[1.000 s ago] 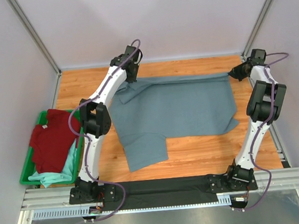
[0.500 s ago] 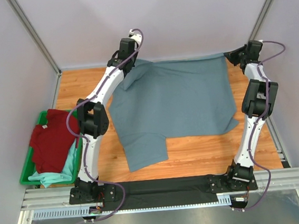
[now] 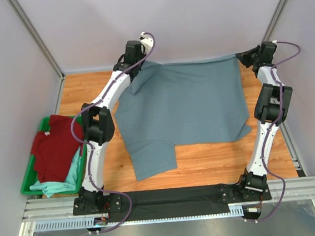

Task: Fold and stack the t-shirts
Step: Fold the tshirt

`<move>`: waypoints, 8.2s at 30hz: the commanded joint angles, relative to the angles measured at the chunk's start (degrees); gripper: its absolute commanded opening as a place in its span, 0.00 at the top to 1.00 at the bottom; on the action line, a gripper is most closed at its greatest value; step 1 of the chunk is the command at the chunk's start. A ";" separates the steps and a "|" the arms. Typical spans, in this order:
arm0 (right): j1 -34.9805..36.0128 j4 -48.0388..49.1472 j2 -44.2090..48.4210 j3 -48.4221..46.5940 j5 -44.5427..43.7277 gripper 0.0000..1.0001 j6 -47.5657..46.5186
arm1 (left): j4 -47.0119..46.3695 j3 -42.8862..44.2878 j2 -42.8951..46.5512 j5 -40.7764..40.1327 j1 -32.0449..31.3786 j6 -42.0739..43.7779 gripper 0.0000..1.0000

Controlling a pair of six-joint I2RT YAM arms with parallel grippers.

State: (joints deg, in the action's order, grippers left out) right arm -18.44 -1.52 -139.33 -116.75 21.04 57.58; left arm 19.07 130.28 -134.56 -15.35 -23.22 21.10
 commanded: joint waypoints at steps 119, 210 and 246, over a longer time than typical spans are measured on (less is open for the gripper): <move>2.97 -20.45 17.25 19.81 -1.09 0.43 -25.15 | 13.62 -6.79 -9.05 30.03 16.19 -67.43 0.87; 42.25 -5.17 11.97 24.28 5.68 0.65 -5.38 | 13.45 -28.84 9.93 44.01 17.16 -43.43 0.37; 44.01 -2.86 7.58 27.45 8.76 0.89 0.69 | 13.89 -31.93 13.01 47.52 17.16 -45.71 0.67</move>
State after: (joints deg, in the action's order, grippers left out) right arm 25.36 -3.92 -130.93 -87.39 29.52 57.95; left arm 31.99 96.99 -125.36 31.07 -5.91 -24.40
